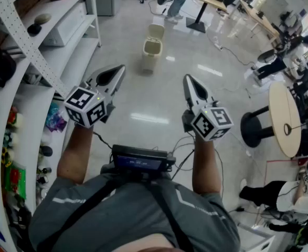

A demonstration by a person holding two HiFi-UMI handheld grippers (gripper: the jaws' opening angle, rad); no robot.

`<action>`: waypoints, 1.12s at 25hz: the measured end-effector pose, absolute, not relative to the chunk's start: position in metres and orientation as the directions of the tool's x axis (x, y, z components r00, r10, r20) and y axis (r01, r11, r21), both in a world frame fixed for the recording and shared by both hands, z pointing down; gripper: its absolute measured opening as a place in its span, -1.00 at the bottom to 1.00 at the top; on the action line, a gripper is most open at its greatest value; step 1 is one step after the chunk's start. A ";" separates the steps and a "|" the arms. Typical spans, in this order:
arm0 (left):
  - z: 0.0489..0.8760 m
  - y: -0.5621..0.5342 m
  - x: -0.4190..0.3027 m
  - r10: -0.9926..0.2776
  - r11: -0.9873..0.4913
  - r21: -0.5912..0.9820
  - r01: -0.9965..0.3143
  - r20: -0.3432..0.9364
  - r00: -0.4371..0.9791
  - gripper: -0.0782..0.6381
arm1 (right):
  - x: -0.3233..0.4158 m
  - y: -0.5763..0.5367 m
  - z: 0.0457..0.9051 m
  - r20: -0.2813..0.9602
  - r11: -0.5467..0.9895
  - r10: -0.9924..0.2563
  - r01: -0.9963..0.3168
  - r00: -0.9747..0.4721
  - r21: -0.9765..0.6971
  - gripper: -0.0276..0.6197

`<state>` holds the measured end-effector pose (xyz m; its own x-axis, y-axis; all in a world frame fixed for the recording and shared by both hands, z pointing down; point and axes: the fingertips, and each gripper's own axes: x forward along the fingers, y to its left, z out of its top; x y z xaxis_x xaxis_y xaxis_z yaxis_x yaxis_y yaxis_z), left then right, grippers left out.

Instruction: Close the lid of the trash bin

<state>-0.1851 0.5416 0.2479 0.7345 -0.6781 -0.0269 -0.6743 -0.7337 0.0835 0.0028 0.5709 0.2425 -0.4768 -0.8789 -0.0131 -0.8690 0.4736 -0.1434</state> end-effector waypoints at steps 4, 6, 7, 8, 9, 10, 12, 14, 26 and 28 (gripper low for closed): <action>0.248 0.541 -0.179 -0.661 -0.749 0.053 -0.660 -0.010 0.750 -0.79 | -0.001 0.568 0.243 -0.005 0.480 -0.876 -0.869 -0.483 -0.118 -0.90; 0.250 0.540 -0.176 -0.653 -0.756 0.043 -0.653 0.001 0.757 -0.79 | -0.001 0.567 0.244 0.001 0.475 -0.878 -0.873 -0.478 -0.108 -0.90; 0.251 0.539 -0.175 -0.653 -0.756 0.043 -0.653 0.004 0.757 -0.79 | 0.000 0.567 0.244 0.004 0.472 -0.880 -0.876 -0.474 -0.104 -0.90; 0.252 0.538 -0.175 -0.656 -0.754 0.044 -0.655 0.003 0.755 -0.79 | 0.000 0.567 0.245 0.004 0.469 -0.882 -0.877 -0.472 -0.102 -0.90; 0.251 0.538 -0.175 -0.658 -0.752 0.045 -0.658 -0.001 0.753 -0.79 | 0.001 0.566 0.245 0.003 0.468 -0.882 -0.878 -0.470 -0.102 -0.90; 0.251 0.538 -0.175 -0.660 -0.750 0.046 -0.660 -0.005 0.751 -0.79 | 0.001 0.566 0.246 0.002 0.466 -0.883 -0.879 -0.469 -0.102 -0.90; 0.250 0.537 -0.176 -0.662 -0.749 0.044 -0.661 -0.006 0.750 -0.79 | 0.001 0.564 0.246 0.005 0.459 -0.887 -0.884 -0.461 -0.091 -0.90; 0.250 0.537 -0.176 -0.661 -0.750 0.046 -0.660 -0.003 0.751 -0.79 | 0.001 0.563 0.248 0.015 0.445 -0.895 -0.893 -0.447 -0.062 -0.90; 0.251 0.524 -0.207 -0.694 -0.719 0.070 -0.691 -0.018 0.720 -0.79 | -0.030 0.556 0.252 0.035 0.463 -0.884 -0.883 -0.467 -0.076 -0.89; 0.250 0.521 -0.219 -0.722 -0.691 0.085 -0.718 -0.042 0.690 -0.79 | -0.039 0.558 0.251 0.029 0.467 -0.882 -0.880 -0.471 -0.087 -0.89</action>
<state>-0.2189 0.5211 0.2503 0.6902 -0.7225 -0.0418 -0.7180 -0.6908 0.0854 -0.0387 0.5578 0.2513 -0.4710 -0.8817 0.0288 -0.8798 0.4672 -0.0873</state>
